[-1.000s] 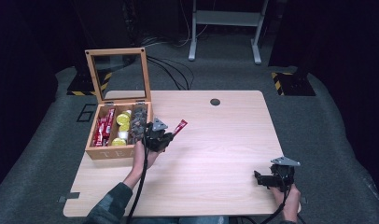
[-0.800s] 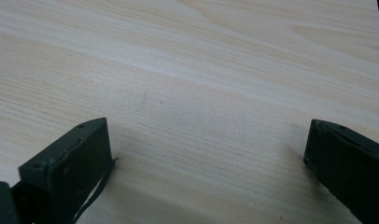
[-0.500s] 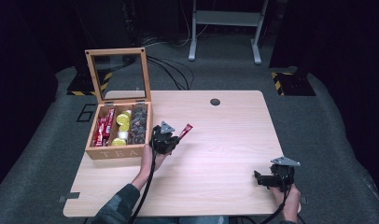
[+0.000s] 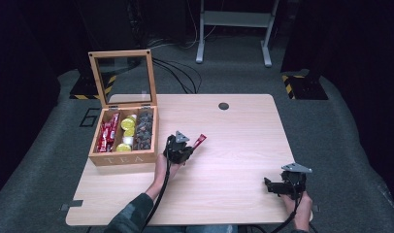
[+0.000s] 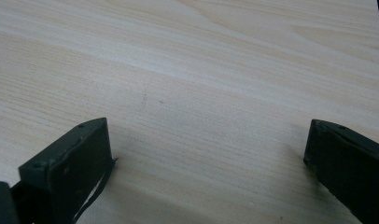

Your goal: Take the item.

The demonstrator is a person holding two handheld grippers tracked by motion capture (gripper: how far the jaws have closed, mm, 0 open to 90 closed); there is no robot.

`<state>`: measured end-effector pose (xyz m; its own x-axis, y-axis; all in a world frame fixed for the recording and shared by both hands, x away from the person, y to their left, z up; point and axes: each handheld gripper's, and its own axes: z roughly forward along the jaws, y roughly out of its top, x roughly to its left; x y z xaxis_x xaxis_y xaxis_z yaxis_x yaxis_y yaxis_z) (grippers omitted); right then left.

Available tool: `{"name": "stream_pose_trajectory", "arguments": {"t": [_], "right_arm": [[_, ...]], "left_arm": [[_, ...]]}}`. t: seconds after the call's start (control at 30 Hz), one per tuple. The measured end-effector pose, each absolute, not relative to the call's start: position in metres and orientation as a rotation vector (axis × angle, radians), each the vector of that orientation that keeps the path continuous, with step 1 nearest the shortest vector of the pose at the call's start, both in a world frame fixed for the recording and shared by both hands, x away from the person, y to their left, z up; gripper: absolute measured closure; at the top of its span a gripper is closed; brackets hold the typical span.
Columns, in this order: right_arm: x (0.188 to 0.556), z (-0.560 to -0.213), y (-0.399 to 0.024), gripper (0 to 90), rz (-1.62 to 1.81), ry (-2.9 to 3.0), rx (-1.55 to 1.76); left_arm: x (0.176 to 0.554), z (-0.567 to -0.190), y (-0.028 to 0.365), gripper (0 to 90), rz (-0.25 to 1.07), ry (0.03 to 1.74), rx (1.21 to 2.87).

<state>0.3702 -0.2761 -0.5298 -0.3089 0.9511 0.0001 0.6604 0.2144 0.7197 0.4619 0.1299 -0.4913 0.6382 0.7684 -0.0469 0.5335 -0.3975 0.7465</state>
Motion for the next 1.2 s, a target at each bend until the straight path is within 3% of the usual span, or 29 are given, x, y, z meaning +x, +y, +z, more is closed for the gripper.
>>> {"name": "stream_pose_trajectory", "arguments": {"t": [1.2], "right_arm": [[0.370, -0.530, -0.276, 0.2, 0.871, 2.051, 1.483]], "left_arm": [[0.470, -0.511, 0.113, 81.6, 0.390, 1.062, 2.113]]}}
